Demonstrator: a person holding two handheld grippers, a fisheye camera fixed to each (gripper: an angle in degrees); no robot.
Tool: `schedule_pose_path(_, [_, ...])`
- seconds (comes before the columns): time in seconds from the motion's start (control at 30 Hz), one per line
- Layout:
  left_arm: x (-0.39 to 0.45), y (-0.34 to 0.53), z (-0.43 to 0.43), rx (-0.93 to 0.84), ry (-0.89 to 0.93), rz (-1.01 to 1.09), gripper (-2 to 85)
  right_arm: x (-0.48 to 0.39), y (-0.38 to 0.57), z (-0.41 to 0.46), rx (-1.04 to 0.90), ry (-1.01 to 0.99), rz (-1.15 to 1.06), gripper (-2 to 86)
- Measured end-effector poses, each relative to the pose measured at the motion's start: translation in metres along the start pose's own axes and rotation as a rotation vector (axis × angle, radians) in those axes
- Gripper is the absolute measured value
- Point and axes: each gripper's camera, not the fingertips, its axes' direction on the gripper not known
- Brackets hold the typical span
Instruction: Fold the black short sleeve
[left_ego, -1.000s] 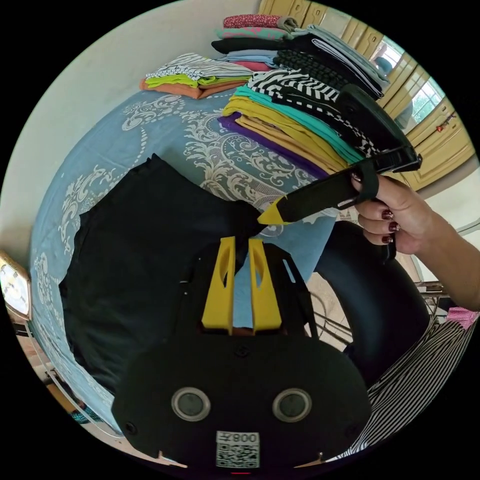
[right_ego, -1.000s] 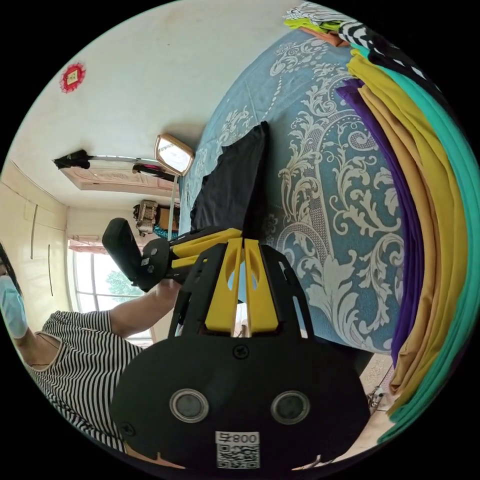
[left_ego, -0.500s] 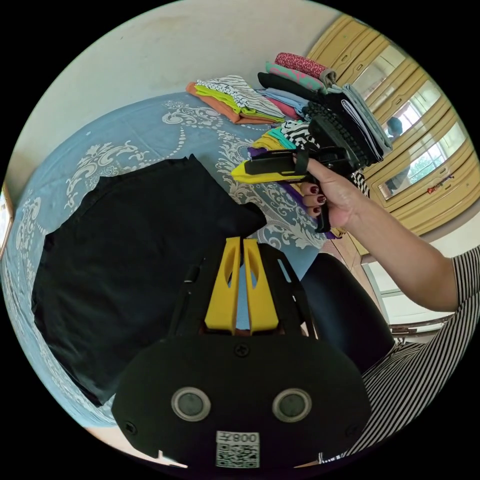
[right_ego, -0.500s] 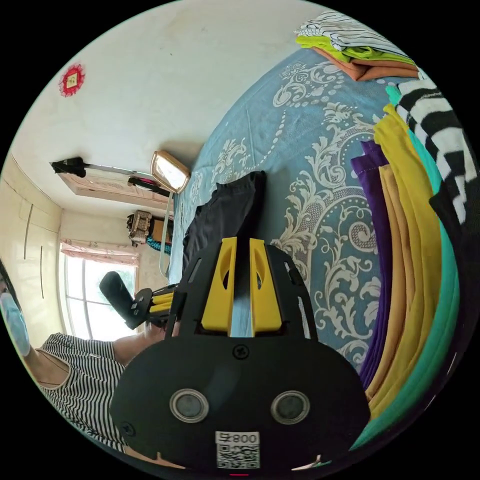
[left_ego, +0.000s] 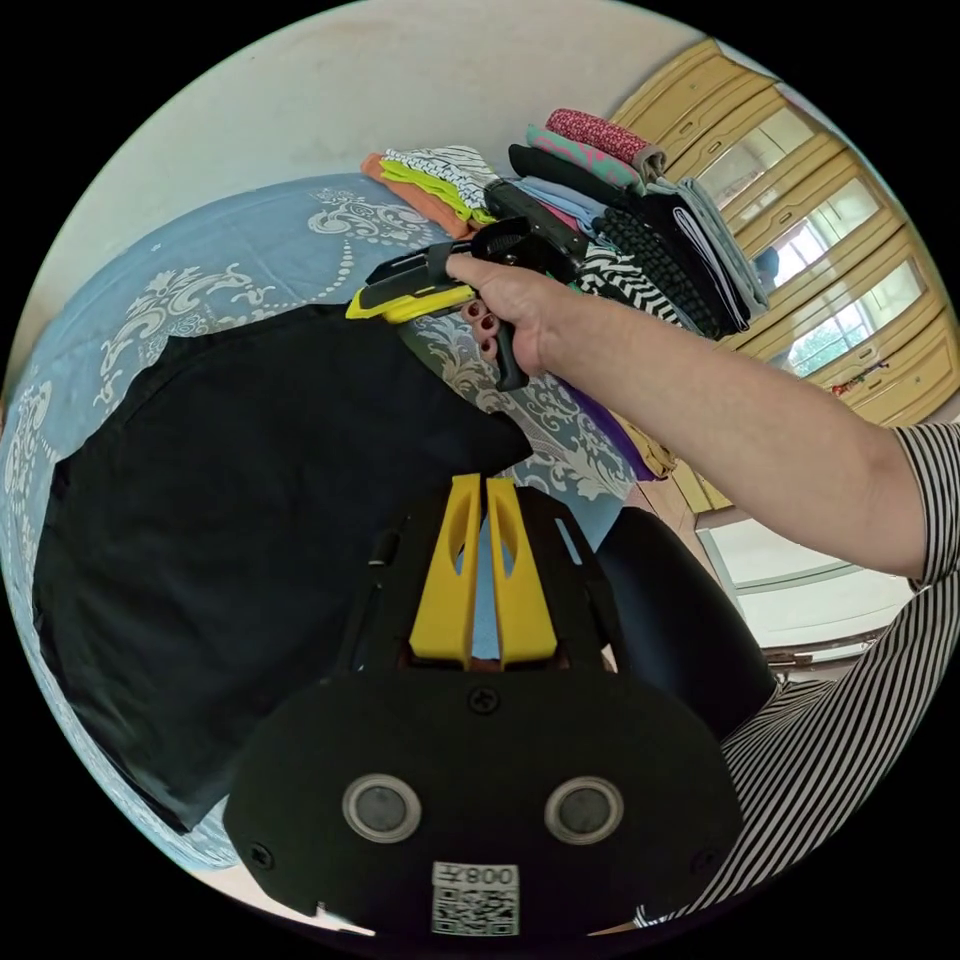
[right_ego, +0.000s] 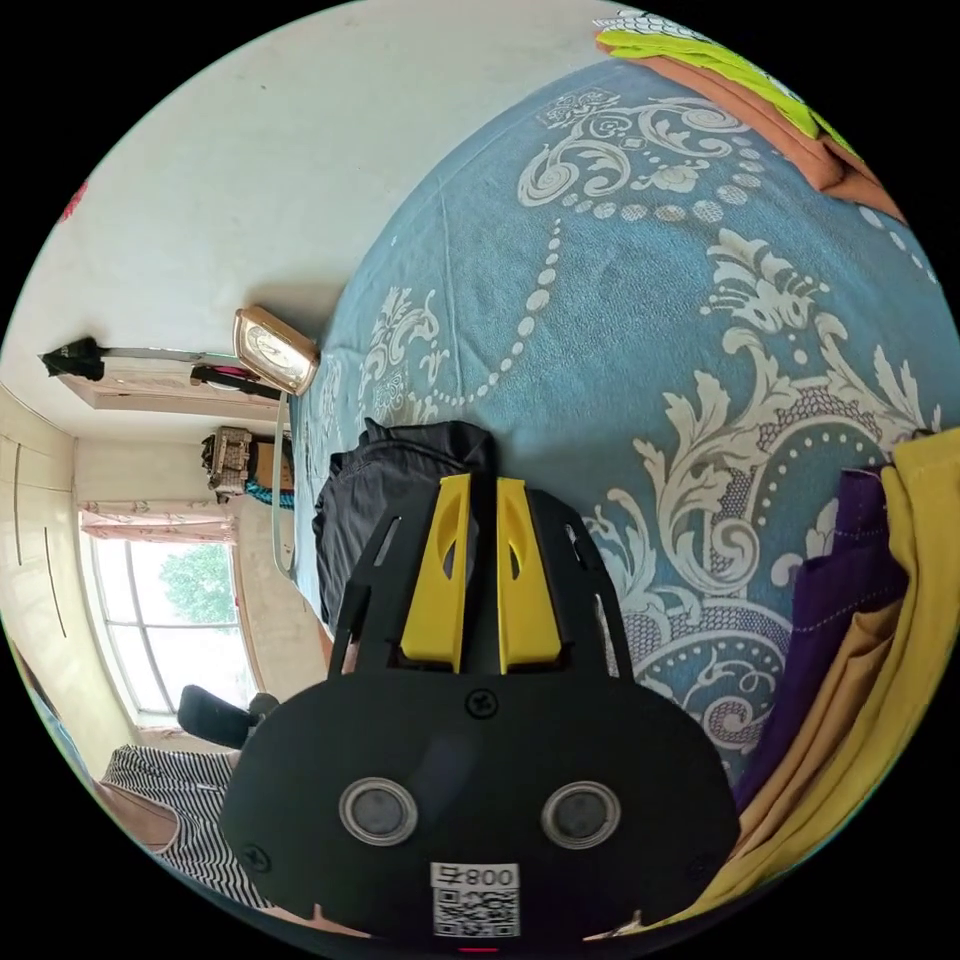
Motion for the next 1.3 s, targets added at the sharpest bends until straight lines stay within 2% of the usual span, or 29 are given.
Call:
schedule_pose_path(0.2, [-0.026, 0.045, 0.017, 0.022, 0.034, -0.009, 0.9, -0.049, -0.041, 0.007, -0.020, 0.050, -0.033, 2.8])
schedule_pose_path(0.4, [-0.061, 0.110, 0.012, 0.105, 0.088, -0.044, 0.9, -0.105, -0.070, -0.012, 0.023, -0.030, -0.039, 1.6])
schedule_pose_path(0.6, [-0.127, 0.223, -0.027, 0.297, 0.185, -0.174, 0.8, -0.218, -0.094, -0.033, 0.080, -0.162, -0.141, 1.4])
schedule_pose_path(0.67, [-0.161, 0.285, -0.045, 0.389, 0.202, -0.265, 0.8, -0.263, -0.103, -0.030, 0.085, -0.198, -0.187, 1.3])
schedule_pose_path(0.93, [-0.255, 0.497, -0.067, 0.611, 0.171, -0.565, 0.7, -0.479, -0.155, 0.060, -0.031, -0.235, -0.385, 1.3])
schedule_pose_path(1.17, [-0.325, 0.658, -0.028, 0.721, 0.244, -0.800, 0.6, -0.597, -0.189, 0.142, -0.149, -0.198, -0.405, 1.3])
schedule_pose_path(1.3, [-0.354, 0.720, 0.001, 0.740, 0.292, -0.901, 0.6, -0.648, -0.212, 0.187, -0.232, -0.139, -0.391, 1.3])
